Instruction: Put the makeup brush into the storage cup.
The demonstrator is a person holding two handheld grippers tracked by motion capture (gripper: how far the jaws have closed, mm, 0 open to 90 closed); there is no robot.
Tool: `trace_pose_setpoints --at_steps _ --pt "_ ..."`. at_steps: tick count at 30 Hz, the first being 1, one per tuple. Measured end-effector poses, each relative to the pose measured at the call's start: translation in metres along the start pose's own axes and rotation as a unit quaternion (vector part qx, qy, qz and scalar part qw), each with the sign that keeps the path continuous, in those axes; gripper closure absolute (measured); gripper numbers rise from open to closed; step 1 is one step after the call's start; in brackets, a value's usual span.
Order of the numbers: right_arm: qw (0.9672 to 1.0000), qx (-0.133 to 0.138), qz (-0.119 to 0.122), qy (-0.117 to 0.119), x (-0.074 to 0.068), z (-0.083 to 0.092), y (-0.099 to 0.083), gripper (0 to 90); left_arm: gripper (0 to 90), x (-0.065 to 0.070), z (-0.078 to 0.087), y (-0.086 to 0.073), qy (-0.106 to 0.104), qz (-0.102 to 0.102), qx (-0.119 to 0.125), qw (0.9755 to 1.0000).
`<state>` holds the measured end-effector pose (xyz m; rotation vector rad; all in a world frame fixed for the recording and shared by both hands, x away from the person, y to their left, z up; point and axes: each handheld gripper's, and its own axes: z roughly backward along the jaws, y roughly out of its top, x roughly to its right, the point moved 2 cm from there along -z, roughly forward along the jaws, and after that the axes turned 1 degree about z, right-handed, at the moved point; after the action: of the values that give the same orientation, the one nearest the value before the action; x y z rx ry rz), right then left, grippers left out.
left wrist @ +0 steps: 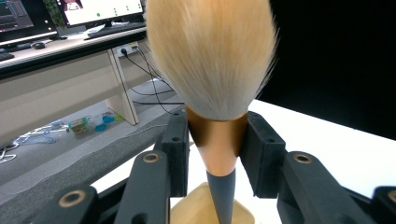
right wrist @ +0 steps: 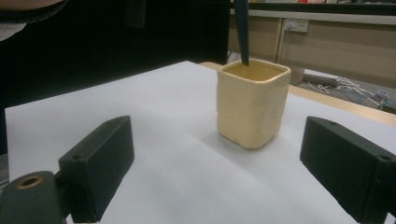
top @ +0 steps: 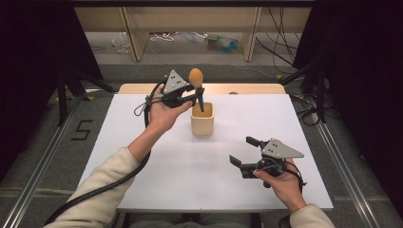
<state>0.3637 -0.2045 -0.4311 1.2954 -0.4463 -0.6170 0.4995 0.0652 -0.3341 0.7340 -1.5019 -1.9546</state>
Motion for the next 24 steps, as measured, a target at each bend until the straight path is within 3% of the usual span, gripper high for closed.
trace_pose_setpoints --at_steps 2,4,6,9,10,20,24 --pt "0.9999 -0.009 0.004 -0.005 0.0005 0.0015 0.0003 10.9 64.9 0.0004 -0.0007 0.0005 0.0 -0.003 -0.001 1.0" --pt "1.0 -0.003 0.001 -0.002 0.0002 0.0004 0.0 10.9 64.9 0.001 -0.0014 0.0008 -0.001 -0.004 -0.001 1.0" --pt "0.9998 0.008 0.014 -0.007 0.0026 -0.0005 0.0004 10.9 64.9 0.0011 -0.0022 0.0008 -0.001 -0.004 -0.002 1.0" --pt "1.0 0.004 0.008 -0.004 0.0013 -0.0003 0.0002 10.8 64.9 0.0007 -0.0044 0.0011 0.001 -0.004 -0.001 1.0" --pt "0.9999 -0.009 0.004 -0.005 0.0004 0.0016 0.0004 10.9 64.9 0.0005 -0.005 0.0012 0.0 -0.006 -0.002 1.0" --pt "1.0 -0.008 0.004 -0.005 0.0007 0.0018 0.0005 10.8 64.9 -0.0005 -0.0079 -0.0006 0.003 -0.004 -0.002 1.0" --pt "0.9999 -0.002 0.014 -0.008 0.002 0.0013 0.0009 10.8 64.9 -0.0014 -0.0099 -0.0022 0.003 -0.003 -0.003 1.0"
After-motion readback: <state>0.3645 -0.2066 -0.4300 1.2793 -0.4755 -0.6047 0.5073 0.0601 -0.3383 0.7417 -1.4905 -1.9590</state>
